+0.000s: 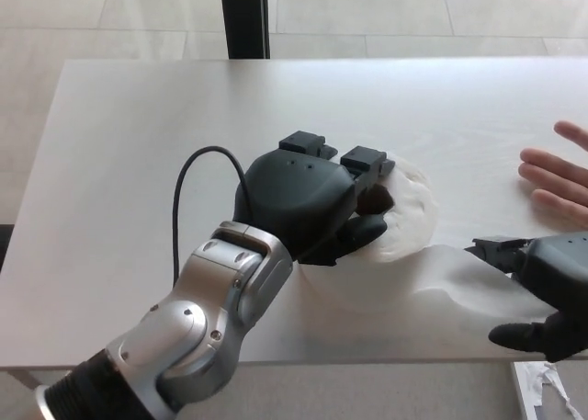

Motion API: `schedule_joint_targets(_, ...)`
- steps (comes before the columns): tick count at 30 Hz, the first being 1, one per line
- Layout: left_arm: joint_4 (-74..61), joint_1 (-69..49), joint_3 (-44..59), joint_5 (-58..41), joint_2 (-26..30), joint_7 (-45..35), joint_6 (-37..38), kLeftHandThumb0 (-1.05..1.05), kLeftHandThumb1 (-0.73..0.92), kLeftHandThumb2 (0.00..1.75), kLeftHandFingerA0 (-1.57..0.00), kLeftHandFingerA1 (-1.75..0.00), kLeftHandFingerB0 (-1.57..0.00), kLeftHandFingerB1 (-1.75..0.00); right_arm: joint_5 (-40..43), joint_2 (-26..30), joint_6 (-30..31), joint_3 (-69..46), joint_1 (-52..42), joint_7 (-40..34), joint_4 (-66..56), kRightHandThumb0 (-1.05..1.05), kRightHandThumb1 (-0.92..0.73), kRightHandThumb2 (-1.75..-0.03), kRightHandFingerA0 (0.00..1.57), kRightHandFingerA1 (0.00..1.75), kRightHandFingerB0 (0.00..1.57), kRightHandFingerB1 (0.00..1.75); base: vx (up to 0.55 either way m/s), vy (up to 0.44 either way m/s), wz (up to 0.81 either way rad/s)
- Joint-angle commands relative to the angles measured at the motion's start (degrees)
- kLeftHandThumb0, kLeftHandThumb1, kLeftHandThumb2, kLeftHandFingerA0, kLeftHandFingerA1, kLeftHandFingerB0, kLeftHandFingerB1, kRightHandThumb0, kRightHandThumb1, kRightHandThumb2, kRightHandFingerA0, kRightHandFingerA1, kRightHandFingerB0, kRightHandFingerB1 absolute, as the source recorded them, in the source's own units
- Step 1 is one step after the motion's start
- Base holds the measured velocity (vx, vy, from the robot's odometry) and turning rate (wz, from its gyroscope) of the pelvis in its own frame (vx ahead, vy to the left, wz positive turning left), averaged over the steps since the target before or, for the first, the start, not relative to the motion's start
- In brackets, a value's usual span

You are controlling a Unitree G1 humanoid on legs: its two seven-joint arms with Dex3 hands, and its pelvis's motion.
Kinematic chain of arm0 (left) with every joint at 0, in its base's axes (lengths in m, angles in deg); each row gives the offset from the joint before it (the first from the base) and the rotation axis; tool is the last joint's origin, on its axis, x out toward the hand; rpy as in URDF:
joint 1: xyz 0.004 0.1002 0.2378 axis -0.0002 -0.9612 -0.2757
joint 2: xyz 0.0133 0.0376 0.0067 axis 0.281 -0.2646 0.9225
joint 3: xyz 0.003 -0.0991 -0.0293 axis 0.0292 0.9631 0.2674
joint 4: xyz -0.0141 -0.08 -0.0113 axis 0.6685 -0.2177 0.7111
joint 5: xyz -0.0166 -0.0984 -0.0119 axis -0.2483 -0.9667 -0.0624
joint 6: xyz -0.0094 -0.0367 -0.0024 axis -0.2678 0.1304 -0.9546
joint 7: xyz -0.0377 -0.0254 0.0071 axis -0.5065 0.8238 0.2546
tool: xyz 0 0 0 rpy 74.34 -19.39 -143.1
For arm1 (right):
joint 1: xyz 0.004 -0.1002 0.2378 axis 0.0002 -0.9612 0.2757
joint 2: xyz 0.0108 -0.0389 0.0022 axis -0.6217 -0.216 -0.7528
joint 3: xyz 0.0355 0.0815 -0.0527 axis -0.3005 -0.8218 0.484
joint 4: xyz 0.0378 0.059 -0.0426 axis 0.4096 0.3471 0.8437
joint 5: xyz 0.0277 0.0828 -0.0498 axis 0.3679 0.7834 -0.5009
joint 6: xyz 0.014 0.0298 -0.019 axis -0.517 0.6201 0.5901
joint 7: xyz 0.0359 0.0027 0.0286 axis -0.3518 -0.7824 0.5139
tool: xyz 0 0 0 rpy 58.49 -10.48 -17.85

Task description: A toilet paper roll is kept in the middle of the desk infront of the robot. The robot places its left hand on the top of the toilet paper roll to hold it still and uses its right hand to tear off a piece of toilet paper from it and hands the paper to a person

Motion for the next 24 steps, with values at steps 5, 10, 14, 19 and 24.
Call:
schedule_joint_targets(5, 7.2, -6.3, -3.1, 3.6, 1.7, -0.8, 1.8, -0.63, 0.84, 0.65, -0.28, -0.48, -0.36, -0.41, -10.8, -9.7, 2.8, -1.9, -0.2, -25.1, 6.4, -0.31, -0.77, -0.65, 0.9, 1.75, 0.61, 0.4, 0.0, 0.0, 0.0)
schedule_joint_targets(10, 7.9, -6.4, -3.3, 4.0, 2.5, -0.9, 2.4, -0.62, 0.86, 0.65, -0.28, -0.49, -0.35, -0.41, -10.6, -10.2, 1.2, -2.9, 0.1, -26.3, 6.6, -0.26, -0.7, -0.78, 0.9, 1.75, 0.89, 1.02, 0.0, 0.0, 0.0)
schedule_joint_targets(14, 8.3, -7.1, -3.4, 4.2, 3.1, -1.6, 2.2, -0.63, 0.87, 0.66, -0.28, -0.48, -0.34, -0.4, -8.6, -12.7, -0.7, -4.5, 0.1, -30.6, 8.4, -0.23, -0.73, -0.86, 0.85, 1.75, 0.63, 1.61, 0.0, 0.0, 0.0)
schedule_joint_targets(19, 9.2, -8.1, -2.8, 3.9, 3.0, 0.6, 3.6, -0.62, 0.86, 0.65, -0.3, -0.5, -0.36, -0.42, -5.8, -15.6, -0.1, -6.5, 0.2, -30.3, 7.8, -0.26, -0.71, -0.93, 0.86, 1.75, 0.66, 1.6, 0.0, 0.0, 0.0)
schedule_joint_targets(24, 9.2, -8.9, -2.9, 3.6, 2.2, -0.2, 3.2, -0.61, 0.87, 0.65, -0.28, -0.49, -0.34, -0.41, 0.0, -22.9, 0.2, -11.3, 0.1, -33.1, 7.5, -0.28, -0.61, -1.04, 0.9, 1.75, 0.72, 1.58, 0.0, 0.0, 0.0)
